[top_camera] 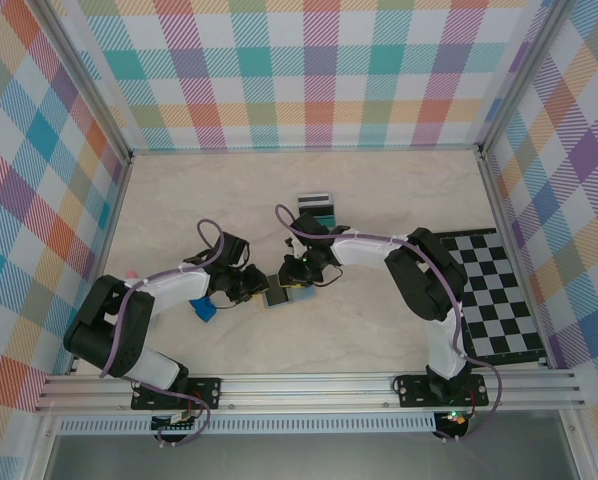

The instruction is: Take the credit cards out of the card holder

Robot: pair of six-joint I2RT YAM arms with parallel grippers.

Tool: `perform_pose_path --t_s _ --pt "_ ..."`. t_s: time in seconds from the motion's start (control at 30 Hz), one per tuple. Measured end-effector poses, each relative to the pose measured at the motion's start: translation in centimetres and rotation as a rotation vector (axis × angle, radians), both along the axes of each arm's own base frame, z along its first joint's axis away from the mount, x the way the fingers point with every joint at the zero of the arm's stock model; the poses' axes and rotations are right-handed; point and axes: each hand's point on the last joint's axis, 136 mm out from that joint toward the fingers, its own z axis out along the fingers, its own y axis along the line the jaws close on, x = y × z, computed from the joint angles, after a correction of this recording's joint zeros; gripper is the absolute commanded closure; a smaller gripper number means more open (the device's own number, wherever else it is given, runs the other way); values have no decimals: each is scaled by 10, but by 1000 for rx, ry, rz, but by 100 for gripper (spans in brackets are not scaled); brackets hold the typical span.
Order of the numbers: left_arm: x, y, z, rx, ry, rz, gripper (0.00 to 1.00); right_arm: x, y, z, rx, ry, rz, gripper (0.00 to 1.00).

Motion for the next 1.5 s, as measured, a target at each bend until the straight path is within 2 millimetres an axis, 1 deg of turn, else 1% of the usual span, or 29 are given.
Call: perform_pose_path --t_s 0.17,0.4,0.6,0.73,1.0,1.17,1.5 --pt "-1 0 -5 4 15 -2 86 -2 2 1 12 4 14 79" --pt "-1 0 -6 3 20 0 88 -6 4 2 22 9 30 82" --pt "0 2 -6 14 20 2 90 -6 4 2 22 8 31 82" --pt "0 3 -7 22 21 2 93 -6 5 2 23 8 32 83" --pt "0 4 -7 28 26 1 97 -6 5 7 32 5 34 90" --pt "0 4 -8 29 27 1 97 -6 6 12 45 -1 39 91" --pt "0 4 -8 37 27 -9 96 -6 5 10 37 -6 38 92"
